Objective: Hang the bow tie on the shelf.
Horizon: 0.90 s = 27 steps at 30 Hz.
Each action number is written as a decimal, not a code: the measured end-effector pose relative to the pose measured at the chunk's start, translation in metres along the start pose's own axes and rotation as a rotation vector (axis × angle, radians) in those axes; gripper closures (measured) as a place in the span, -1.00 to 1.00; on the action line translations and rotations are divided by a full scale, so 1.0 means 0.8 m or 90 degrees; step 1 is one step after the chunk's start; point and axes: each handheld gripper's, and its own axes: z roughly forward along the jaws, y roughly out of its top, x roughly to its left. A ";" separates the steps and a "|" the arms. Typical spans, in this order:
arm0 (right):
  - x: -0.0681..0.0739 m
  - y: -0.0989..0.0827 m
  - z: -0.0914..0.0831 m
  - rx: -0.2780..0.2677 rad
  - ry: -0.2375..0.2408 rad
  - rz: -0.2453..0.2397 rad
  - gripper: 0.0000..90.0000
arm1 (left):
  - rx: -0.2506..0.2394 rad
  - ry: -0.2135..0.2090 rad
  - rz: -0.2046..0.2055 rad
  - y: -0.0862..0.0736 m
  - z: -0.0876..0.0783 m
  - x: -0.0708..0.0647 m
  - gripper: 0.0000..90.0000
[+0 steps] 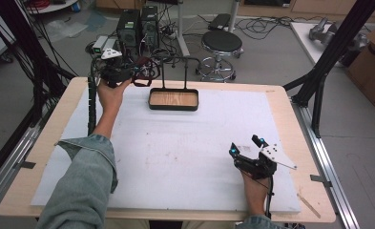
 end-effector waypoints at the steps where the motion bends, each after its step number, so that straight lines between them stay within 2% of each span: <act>1: 0.000 0.000 0.000 0.000 0.000 0.000 -0.76 | -0.001 -0.004 0.000 -0.002 0.000 0.002 0.67; 8: 0.000 0.000 0.000 0.000 0.000 0.000 -0.76 | 0.008 -0.001 0.005 -0.010 0.004 0.004 0.65; 14: 0.000 0.000 0.000 -0.001 0.000 0.001 -0.76 | 0.033 0.011 0.013 -0.019 0.010 0.004 0.67; 27: 0.000 0.000 0.000 0.001 -0.001 0.003 -0.76 | 0.033 0.009 0.011 -0.023 0.010 0.005 0.60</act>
